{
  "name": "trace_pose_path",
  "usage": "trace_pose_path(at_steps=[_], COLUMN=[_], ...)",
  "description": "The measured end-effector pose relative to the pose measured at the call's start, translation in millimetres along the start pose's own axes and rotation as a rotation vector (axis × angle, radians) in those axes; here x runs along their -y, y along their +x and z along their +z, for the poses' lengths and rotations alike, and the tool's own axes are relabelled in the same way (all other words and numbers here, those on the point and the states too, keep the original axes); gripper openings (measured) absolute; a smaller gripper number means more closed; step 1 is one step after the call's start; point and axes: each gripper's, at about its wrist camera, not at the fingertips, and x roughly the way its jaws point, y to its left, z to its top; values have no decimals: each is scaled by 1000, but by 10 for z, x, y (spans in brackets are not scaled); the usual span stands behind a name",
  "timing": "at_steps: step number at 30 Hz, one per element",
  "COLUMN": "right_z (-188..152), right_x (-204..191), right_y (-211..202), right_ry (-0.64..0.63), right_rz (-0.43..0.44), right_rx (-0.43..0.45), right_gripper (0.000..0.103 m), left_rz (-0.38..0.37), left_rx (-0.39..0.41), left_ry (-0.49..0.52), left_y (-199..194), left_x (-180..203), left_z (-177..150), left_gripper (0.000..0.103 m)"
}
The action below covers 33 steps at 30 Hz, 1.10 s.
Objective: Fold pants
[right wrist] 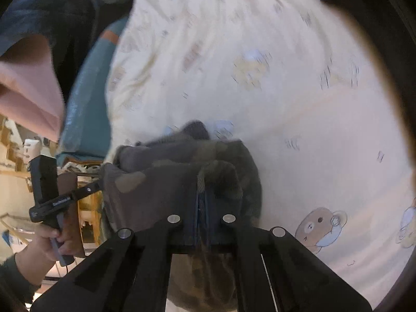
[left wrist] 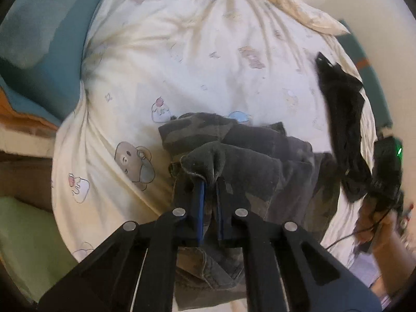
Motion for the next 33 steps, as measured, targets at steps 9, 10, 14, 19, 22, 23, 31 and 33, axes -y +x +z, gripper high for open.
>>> trace_pose_path(at_steps=[9, 10, 14, 19, 22, 23, 31, 33], right_z=[229, 344, 649, 683, 673, 684, 523, 387], right_x=[-525, -451, -241, -103, -115, -129, -213, -201], right_y=[-595, -515, 13, 699, 810, 772, 68, -169], right_ry=[-135, -119, -127, -216, -226, -228, -186, -160], right_rz=[11, 2, -84, -233, -257, -253, -219, -207], right_rx=[133, 134, 74, -27, -66, -67, -11, 22], right_gripper=[3, 3, 2, 2, 4, 4, 15, 21], left_rz=[-20, -12, 79, 133, 126, 136, 117, 80], left_rx=[130, 140, 132, 95, 91, 85, 79, 89], left_ry=[-53, -74, -65, -101, -114, -105, -83, -58], left_y=[-563, -508, -77, 455, 478, 453, -7, -160], left_x=[6, -55, -202, -408, -436, -425, -306, -201], left_z=[151, 216, 384, 393, 386, 383, 103, -119], left_gripper=[4, 4, 4, 6, 10, 18, 78, 79])
